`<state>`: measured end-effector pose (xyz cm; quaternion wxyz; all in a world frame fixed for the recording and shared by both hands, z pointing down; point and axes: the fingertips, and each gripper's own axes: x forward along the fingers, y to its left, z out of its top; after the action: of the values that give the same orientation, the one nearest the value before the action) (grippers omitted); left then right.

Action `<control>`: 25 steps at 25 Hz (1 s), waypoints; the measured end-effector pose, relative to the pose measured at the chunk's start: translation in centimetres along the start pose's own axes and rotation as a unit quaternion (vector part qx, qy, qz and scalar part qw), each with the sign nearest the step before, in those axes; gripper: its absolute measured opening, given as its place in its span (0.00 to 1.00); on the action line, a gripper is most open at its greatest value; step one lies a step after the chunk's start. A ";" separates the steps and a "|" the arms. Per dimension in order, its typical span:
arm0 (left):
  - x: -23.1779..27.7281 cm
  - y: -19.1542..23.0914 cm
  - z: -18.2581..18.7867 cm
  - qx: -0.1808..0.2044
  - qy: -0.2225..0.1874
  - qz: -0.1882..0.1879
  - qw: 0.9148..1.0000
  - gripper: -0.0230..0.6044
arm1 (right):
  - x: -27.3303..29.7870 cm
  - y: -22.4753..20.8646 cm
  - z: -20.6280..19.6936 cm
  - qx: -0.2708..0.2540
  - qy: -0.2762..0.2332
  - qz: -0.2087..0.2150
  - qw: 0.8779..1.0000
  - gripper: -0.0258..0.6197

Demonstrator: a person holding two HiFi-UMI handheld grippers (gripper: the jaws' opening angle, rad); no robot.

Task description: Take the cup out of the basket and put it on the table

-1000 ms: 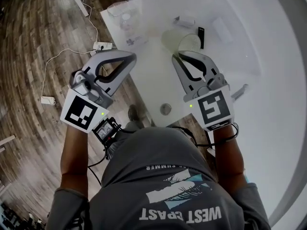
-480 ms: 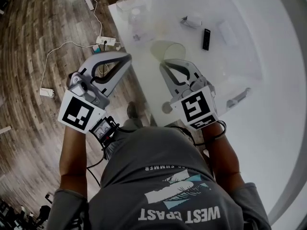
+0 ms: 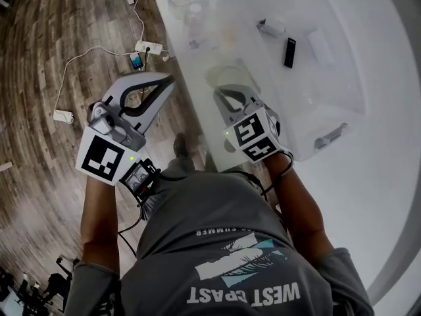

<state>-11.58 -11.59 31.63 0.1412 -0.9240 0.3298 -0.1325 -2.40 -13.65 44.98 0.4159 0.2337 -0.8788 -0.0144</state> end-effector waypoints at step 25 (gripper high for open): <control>-0.8 -1.4 -4.0 -0.031 0.035 0.024 0.999 0.05 | 10.1 3.5 -12.2 0.030 0.131 0.080 0.988 0.09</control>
<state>-12.76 -10.70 35.73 0.1045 -0.9146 0.3602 -0.1509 -0.30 -12.69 61.01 0.5201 0.1748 -0.8326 0.0756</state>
